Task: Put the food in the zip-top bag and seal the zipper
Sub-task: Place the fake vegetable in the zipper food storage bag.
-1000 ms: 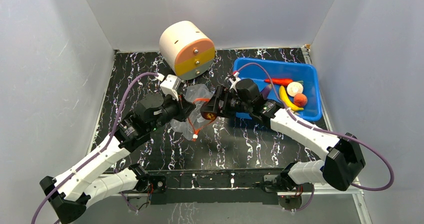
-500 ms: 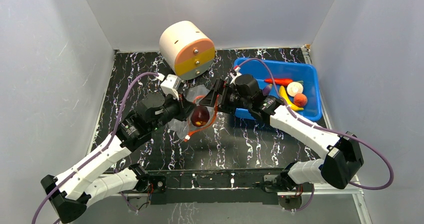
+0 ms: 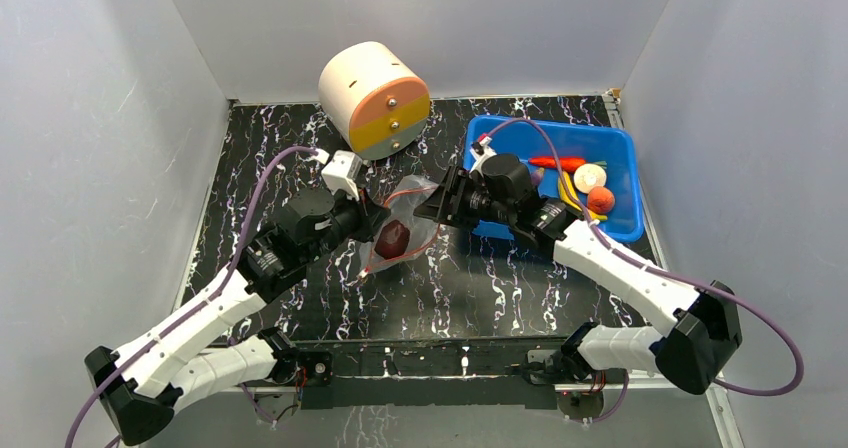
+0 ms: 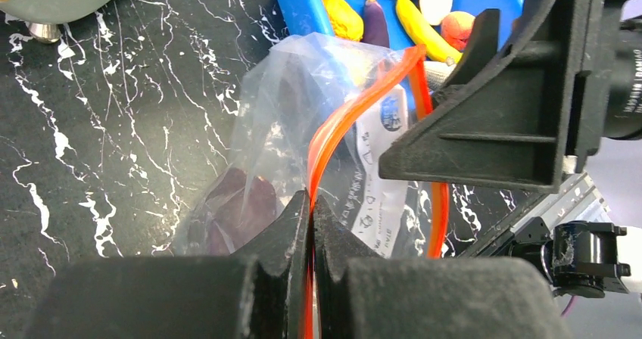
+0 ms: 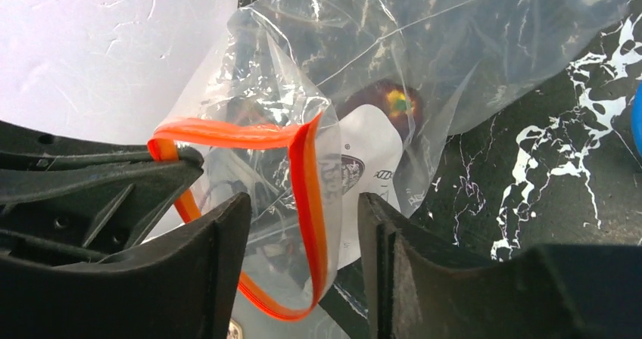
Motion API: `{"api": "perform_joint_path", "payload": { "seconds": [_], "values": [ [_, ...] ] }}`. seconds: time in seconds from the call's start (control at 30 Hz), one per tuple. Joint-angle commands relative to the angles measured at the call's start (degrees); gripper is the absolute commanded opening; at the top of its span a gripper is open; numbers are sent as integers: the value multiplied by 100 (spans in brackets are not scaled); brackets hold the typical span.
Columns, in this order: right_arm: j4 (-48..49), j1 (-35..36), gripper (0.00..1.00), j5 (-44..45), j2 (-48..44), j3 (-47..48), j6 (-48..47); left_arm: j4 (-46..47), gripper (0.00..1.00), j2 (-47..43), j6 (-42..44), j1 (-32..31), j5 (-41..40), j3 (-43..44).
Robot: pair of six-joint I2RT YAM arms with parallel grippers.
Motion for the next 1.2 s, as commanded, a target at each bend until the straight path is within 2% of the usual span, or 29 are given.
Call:
{"api": "perform_joint_path", "payload": {
  "seconds": [0.0, 0.2, 0.37, 0.47, 0.6, 0.67, 0.8, 0.93, 1.1, 1.17],
  "values": [
    [-97, -14, 46, 21, -240, -104, -116, 91, 0, 48, 84, 21, -212, 180],
    [-393, -14, 17, 323, -229, 184, -303, -247, 0, 112, 446, 21, -692, 366],
    [-1133, -17, 13, 1353, 68, 878, -1022, -789, 0, -272, 1059, 22, -1788, 617],
    [-655, -13, 12, 939, 128, 756, -988, -902, 0, -541, 1347, 21, -2133, 713],
    [210, -4, 12, 377, 393, 607, -806, -858, 0, -631, 1682, 21, -2095, 686],
    [262, -4, 13, 242, 636, 776, -907, -916, 0, -584, 1664, 23, -2017, 652],
    [93, -12, 22, 103, 1000, 1255, -1524, -736, 0, -555, 1349, 21, -1696, 213],
    [-598, -39, 35, 677, 1082, 1870, -2302, -455, 0, -454, 911, 21, -1288, -231],
    [-1047, -238, 50, 1275, 969, 2156, -2865, -283, 0, -402, 858, 21, -1158, -426],
    [-1269, -494, 50, 1460, 1003, 2280, -2903, -284, 0, -446, 902, 21, -1176, -454]
  ]
}}
